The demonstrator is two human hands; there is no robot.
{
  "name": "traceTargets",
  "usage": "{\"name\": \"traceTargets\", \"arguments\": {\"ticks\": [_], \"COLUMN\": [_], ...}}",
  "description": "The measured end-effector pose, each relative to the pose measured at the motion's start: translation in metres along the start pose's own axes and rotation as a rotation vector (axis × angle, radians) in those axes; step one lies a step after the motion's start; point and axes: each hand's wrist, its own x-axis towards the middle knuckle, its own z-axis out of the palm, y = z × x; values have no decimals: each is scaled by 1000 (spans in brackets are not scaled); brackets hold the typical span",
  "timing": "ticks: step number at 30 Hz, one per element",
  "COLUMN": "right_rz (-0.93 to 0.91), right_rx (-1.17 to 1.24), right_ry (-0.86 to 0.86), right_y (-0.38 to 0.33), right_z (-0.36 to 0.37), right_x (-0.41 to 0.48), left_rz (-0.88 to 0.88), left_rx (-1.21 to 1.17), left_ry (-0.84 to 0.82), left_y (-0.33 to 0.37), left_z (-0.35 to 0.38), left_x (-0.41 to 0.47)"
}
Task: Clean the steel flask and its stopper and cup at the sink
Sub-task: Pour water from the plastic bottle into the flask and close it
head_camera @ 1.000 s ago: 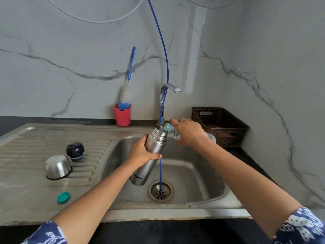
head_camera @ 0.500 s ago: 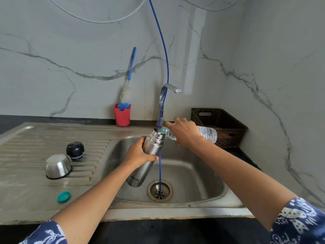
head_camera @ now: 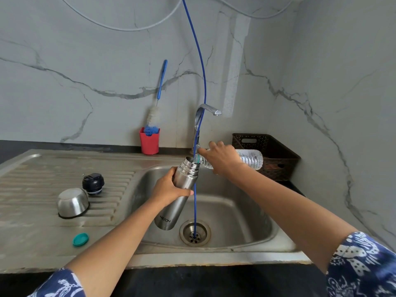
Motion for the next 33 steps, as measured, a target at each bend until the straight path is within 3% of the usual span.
{"name": "traceTargets", "arguments": {"ticks": [33], "right_rz": [-122], "right_rx": [-162], "right_ry": [70], "right_y": [1], "right_z": [-8], "right_x": [8], "left_rz": [-18], "left_rx": [-60], "left_ry": [-10], "left_y": [0], "left_z": [-1], "left_x": [-3]}}
